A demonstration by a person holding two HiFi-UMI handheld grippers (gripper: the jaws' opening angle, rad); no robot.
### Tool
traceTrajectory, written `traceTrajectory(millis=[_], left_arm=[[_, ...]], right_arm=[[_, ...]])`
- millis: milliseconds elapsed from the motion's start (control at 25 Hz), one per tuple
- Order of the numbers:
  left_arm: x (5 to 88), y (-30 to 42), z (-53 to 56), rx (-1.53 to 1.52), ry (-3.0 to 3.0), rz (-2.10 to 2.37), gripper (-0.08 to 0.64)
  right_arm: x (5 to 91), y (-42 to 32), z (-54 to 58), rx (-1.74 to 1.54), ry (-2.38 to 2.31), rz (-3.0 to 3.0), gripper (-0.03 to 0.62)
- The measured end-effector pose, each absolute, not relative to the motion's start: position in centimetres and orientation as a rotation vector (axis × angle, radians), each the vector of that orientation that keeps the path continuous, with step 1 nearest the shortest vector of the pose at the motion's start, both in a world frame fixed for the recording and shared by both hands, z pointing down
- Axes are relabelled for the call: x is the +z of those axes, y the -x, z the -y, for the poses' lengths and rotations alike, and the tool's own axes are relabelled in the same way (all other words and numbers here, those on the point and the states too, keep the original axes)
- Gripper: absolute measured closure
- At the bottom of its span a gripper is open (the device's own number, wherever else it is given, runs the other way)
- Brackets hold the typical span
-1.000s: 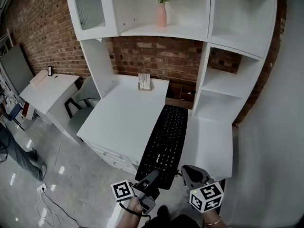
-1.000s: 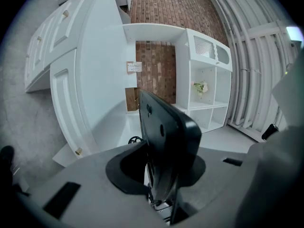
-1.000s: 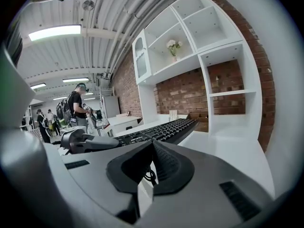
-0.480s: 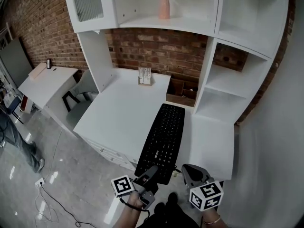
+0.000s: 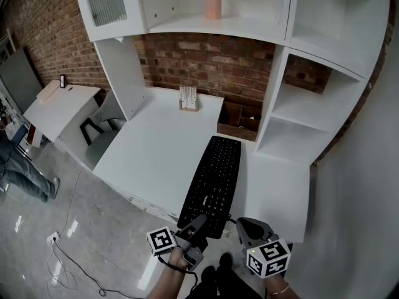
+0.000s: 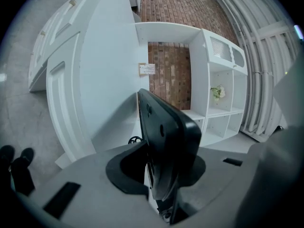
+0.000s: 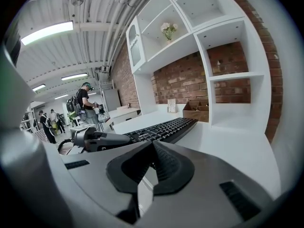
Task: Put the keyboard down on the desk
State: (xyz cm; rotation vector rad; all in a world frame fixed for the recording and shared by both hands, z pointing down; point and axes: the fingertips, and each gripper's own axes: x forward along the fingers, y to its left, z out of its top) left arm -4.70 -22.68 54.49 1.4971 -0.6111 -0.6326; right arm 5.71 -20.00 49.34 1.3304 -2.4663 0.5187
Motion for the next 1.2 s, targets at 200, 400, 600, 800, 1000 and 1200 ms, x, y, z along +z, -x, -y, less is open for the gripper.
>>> traceTrajectory(millis=[200, 400, 600, 800, 1000, 1200], left_arm=[[54.8, 4.0, 24.3, -0.616, -1.502, 0.605, 0.462], [56.4, 3.9, 25.2, -0.607, -1.477, 0.610, 0.463], [57.9, 4.2, 25.4, -0.603, -1.443, 0.623, 0.468], [59.5, 4.4, 25.1, -0.550, -1.411, 0.674, 0.468], [60.3, 4.5, 25.1, -0.510, -1.395, 0.706, 0.466], [61.1, 4.6, 24.7, -0.462, -1.379, 0.736, 0.463]], right_arm=[[49.9, -5.7, 21.2, 0.534, -1.316, 2.465, 0.587], [50.5, -5.7, 21.8, 0.557, -1.303, 2.462, 0.586], [50.8, -5.9, 22.2, 0.564, -1.298, 2.456, 0.586], [50.9, -6.4, 22.4, 0.569, -1.298, 2.446, 0.588], [51.1, -6.2, 22.4, 0.573, -1.286, 2.445, 0.588], [51.1, -5.8, 22.3, 0.572, -1.274, 2.454, 0.586]])
